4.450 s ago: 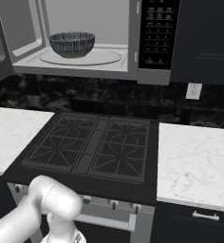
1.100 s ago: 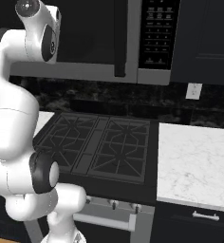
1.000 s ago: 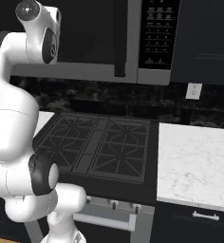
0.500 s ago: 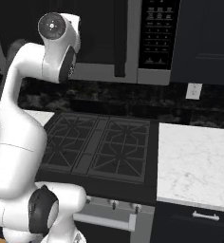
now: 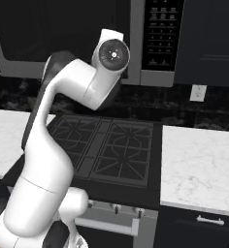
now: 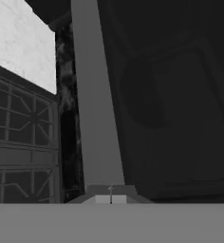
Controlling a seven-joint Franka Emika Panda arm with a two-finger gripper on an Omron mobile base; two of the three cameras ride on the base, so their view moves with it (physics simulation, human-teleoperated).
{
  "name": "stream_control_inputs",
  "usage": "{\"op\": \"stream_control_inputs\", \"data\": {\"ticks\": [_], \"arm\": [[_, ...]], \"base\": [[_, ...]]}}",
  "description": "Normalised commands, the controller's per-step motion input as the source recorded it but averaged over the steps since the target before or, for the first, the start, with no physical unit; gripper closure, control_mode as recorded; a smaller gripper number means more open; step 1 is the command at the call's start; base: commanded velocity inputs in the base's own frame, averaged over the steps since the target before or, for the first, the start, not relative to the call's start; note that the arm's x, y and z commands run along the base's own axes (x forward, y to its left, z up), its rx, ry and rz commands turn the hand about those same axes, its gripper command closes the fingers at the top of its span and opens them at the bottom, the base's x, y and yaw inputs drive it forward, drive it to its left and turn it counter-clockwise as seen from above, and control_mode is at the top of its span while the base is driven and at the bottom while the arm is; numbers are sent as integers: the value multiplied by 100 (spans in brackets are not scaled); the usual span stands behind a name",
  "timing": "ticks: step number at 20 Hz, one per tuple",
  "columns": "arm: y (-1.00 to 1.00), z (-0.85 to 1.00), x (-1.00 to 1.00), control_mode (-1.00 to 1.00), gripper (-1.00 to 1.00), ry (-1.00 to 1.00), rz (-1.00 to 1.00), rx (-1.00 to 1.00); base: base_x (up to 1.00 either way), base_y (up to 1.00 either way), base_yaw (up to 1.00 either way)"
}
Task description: Open the microwave, place the bowl with waffle inside the microwave, then close the microwave door and turn it on.
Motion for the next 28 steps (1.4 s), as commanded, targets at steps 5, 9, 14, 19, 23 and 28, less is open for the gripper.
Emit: {"op": "stream_control_inputs", "data": {"ticks": [5, 9, 14, 19, 23, 28], "arm": [[-87, -22, 0, -100, 100, -9, 14, 3], [-51, -13, 36, -100, 100, -1, 2, 1], [-41, -5, 67, -100, 100, 2, -7, -6], [-62, 0, 19, -100, 100, -4, -12, -9], [-42, -6, 21, -100, 100, -2, -6, -8], [-28, -10, 29, -100, 100, -4, -6, -7]], "base": [[0, 0, 0], [0, 0, 0], [0, 0, 0], [0, 0, 0], [0, 0, 0], [0, 0, 0]]}}
